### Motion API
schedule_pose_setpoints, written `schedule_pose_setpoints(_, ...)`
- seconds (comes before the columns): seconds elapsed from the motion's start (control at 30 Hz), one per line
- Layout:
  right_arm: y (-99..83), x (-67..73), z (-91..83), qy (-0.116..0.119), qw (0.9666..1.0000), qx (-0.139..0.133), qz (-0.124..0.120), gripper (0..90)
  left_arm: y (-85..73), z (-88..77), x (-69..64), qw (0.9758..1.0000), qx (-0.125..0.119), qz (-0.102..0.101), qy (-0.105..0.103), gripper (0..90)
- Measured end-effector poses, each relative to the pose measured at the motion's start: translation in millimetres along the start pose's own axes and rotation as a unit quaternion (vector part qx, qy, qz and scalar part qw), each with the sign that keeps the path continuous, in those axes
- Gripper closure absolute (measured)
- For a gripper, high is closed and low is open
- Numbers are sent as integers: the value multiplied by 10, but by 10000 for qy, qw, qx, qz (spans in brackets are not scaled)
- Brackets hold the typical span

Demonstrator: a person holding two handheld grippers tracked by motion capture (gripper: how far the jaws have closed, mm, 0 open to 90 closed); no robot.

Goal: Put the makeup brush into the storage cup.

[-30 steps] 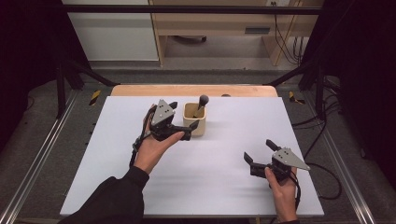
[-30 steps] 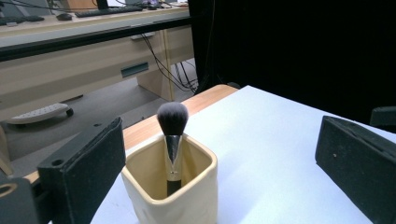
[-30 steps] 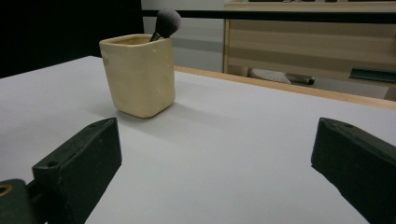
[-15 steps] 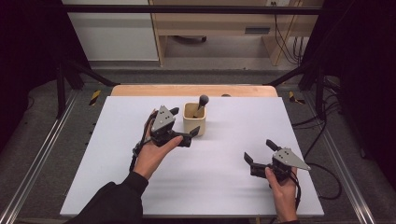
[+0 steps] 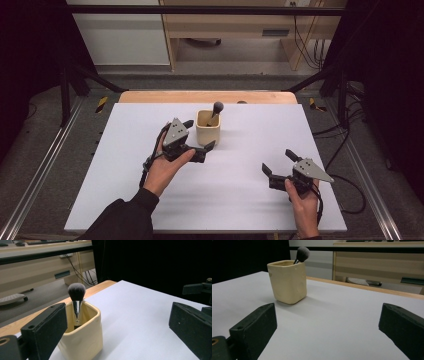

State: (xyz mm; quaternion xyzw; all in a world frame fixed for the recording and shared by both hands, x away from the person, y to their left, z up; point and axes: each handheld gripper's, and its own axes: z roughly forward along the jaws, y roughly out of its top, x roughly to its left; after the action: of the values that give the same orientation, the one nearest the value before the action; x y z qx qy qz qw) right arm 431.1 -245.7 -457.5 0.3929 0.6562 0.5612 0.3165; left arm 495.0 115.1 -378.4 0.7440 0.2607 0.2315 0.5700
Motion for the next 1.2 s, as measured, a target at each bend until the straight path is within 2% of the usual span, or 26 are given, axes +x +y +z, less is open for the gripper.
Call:
schedule_pose_setpoints(0.2,3,0,-4,9,10000,13,50,20,-74,-25,-23,10000,20,43,2,15)
schedule_pose_setpoints(0.33,8,-4,-5,22,10000,-11,-22,21,-118,-49,-27,10000,7,51,-8,16)
schedule_pose_setpoints(0.67,6,2,-2,42,10000,4,-17,23,-242,-127,-12,10000,34,48,3,16)
schedule_pose_setpoints(0.93,27,35,5,88,10000,24,-29,25,-324,-230,38,10000,34,-2,44,17)
schedule_pose_setpoints(1.2,74,87,28,143,9998,76,-76,26,-384,-394,143,9999,-19,-37,153,18)
